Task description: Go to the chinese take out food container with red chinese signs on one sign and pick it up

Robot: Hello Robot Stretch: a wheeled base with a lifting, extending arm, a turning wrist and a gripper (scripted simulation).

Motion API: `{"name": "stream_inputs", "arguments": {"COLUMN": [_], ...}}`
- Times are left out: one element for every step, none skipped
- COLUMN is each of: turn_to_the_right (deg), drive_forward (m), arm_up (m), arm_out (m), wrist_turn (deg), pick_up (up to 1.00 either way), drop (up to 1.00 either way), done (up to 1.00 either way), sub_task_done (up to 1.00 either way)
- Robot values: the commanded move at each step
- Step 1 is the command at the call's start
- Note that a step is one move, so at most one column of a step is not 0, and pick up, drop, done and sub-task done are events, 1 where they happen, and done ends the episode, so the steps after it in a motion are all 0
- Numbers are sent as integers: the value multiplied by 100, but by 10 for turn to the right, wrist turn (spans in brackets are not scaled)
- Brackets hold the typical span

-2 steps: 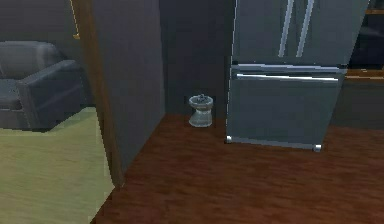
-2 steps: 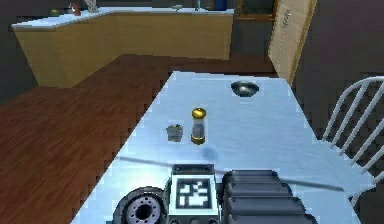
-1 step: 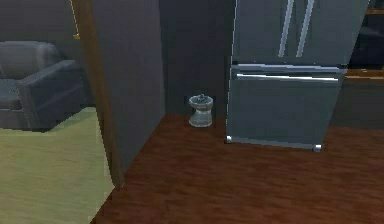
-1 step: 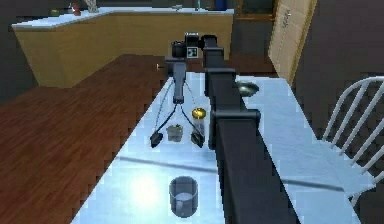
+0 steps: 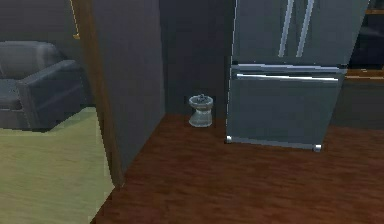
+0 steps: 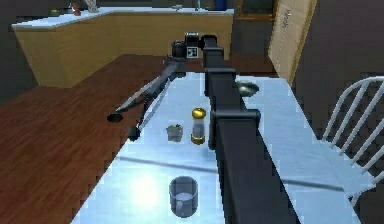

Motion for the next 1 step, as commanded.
{"name": "stream_inputs", "arguments": {"turn_to_the_right": [0], "drive_forward": [0], "arm_up": [0], "arm_out": [0], "wrist_turn": [450], "pick_up": [0], "drop": [0], "done": [0], "sub_task_done": [0]}}
